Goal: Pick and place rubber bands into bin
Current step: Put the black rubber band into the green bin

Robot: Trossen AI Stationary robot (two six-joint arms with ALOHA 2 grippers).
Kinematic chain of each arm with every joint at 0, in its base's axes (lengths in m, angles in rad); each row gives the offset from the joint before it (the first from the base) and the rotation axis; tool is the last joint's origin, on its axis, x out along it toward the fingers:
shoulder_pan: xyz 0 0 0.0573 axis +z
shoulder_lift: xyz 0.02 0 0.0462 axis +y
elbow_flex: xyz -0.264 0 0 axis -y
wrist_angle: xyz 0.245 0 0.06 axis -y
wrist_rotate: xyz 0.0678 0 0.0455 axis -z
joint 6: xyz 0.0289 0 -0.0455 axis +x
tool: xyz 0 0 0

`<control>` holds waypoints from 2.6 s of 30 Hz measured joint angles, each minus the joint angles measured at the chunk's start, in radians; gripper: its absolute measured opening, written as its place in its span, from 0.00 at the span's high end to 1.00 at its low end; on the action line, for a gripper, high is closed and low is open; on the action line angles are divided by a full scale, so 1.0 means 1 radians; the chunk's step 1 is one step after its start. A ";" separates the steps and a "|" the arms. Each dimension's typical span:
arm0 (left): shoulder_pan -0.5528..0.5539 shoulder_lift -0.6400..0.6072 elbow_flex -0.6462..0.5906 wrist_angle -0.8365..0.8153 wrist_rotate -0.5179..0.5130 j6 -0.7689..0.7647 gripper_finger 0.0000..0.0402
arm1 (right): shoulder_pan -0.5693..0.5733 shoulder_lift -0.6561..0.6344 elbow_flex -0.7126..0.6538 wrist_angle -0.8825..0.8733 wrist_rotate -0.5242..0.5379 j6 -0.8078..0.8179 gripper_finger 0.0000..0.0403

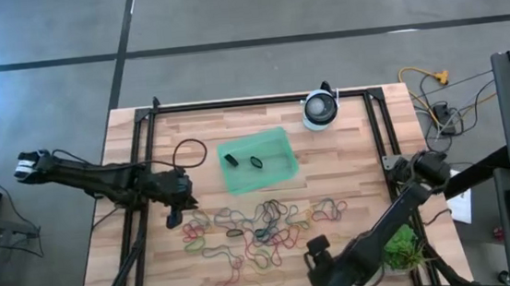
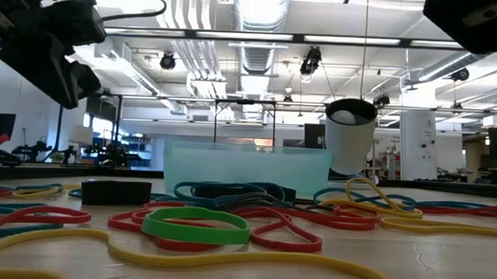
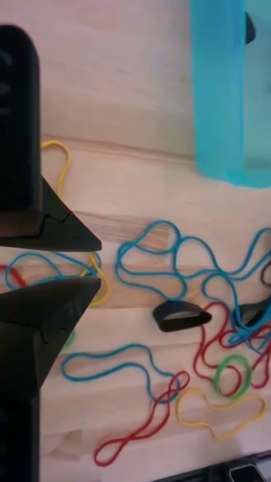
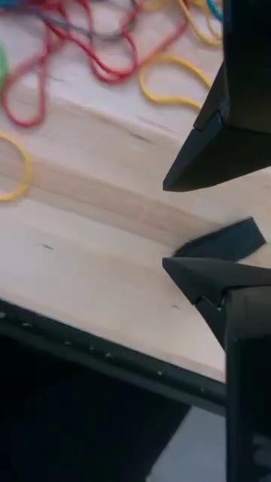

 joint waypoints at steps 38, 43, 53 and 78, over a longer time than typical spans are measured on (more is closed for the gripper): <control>0.001 -0.010 0.000 0.015 0.005 -0.002 0.88 | 0.027 0.072 -0.038 -0.018 -0.054 0.218 0.53; 0.000 -0.010 0.000 0.015 0.005 -0.002 0.88 | 0.026 0.072 -0.038 -0.017 -0.051 0.205 0.58; 0.000 -0.010 -0.001 0.015 0.005 -0.002 0.88 | 0.027 0.070 -0.039 -0.021 -0.042 0.118 0.96; 0.001 -0.010 -0.008 0.022 -0.057 0.011 0.88 | -0.023 -0.045 0.011 -0.047 0.783 -0.225 0.98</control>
